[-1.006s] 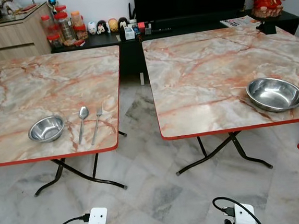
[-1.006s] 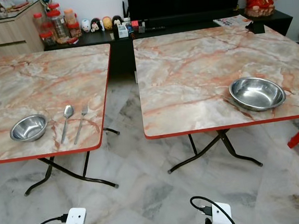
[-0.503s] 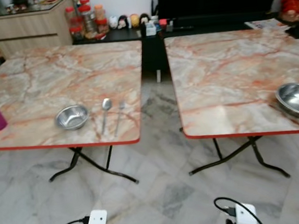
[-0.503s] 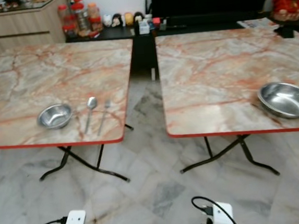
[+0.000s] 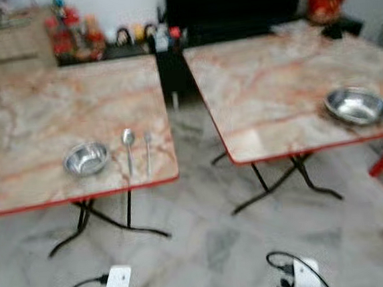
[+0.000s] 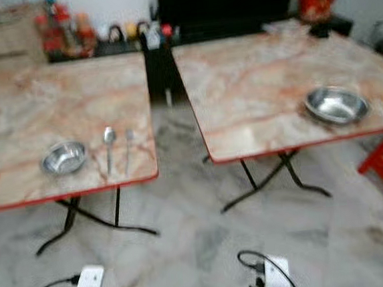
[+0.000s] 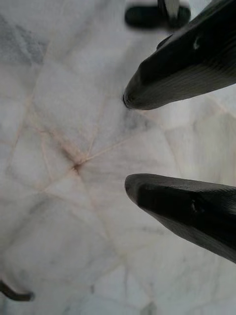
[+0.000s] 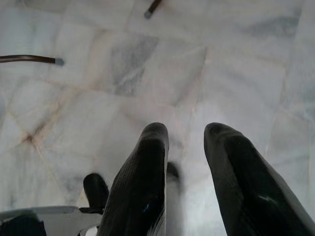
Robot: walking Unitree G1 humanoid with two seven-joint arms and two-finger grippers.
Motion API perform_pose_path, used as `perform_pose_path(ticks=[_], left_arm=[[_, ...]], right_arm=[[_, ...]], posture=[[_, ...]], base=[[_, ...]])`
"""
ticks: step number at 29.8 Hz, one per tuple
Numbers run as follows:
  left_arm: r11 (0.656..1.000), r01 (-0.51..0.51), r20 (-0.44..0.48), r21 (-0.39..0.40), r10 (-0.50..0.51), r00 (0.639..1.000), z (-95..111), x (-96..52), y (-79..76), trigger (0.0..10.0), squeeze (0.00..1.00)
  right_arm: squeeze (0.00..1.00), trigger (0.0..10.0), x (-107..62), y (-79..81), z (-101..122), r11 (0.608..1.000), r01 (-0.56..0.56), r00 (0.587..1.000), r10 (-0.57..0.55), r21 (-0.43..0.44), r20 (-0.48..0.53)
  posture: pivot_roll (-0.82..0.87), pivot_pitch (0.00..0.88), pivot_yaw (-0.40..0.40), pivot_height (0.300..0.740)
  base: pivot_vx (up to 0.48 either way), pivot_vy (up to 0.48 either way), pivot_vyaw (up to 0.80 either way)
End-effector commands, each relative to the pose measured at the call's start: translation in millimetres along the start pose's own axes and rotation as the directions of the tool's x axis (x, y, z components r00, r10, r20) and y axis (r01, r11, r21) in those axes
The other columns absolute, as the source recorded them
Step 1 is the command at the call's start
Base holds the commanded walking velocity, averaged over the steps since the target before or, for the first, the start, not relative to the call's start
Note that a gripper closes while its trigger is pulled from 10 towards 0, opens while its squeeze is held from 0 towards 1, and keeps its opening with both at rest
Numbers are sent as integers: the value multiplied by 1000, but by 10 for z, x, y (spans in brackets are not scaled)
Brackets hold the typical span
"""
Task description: Setting the table
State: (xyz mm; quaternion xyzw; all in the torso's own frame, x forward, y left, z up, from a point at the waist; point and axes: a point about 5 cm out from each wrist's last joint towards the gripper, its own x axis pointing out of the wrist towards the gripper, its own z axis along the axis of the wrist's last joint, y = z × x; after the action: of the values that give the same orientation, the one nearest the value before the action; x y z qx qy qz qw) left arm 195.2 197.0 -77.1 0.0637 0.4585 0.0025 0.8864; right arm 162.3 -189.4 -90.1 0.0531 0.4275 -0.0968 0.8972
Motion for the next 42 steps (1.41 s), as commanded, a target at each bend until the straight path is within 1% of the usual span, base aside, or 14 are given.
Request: perform_pose_path(ticks=[1, 10, 15, 21, 35, 42], left_arm=[[1000, 17, -13, 14, -17, 1000, -23, 0, -45, 10000, 0], [1000, 14, -7, 14, -14, 1000, 8, 4, -25, 10000, 0], [1000, 6, 8, 1, -6, 1000, 76, 14, -12, 10000, 0], [1000, 11, 27, -9, -11, 1000, 138, 23, -52, 10000, 0], [1000, 6, 24, -20, -5, 1000, 122, 21, -55, 10000, 0], [1000, 7, 36, -19, -6, 999, 127, 21, -81, 10000, 0]], right_arm=[[0, 10000, 0, -51, 15, 1000, 13, 1000, -13, 3, 6], [0, 10000, 4, -38, 24, 1000, 12, 1000, -12, 3, 8], [0, 10000, 21, -18, 79, 1000, 14, 1000, -14, 17, 19], [0, 10000, 31, 14, 110, 1000, 4, 1000, -5, 17, 25], [0, 10000, 25, 13, 89, 1000, 8, 1000, -9, 28, 20], [0, 10000, 23, 3, 82, 999, 10, 1000, -10, 30, 18]], posture=[[-70, 0, 42, 740], [-60, 0, 40, 740], [-47, 0, 35, 740], [-26, 0, 24, 740], [-25, 0, 24, 740], [-33, 0, 23, 740]], base=[[0, 352, 0], [0, 350, 0], [0, 349, 0], [0, 344, 0], [0, 342, 0], [0, 38, 0]])
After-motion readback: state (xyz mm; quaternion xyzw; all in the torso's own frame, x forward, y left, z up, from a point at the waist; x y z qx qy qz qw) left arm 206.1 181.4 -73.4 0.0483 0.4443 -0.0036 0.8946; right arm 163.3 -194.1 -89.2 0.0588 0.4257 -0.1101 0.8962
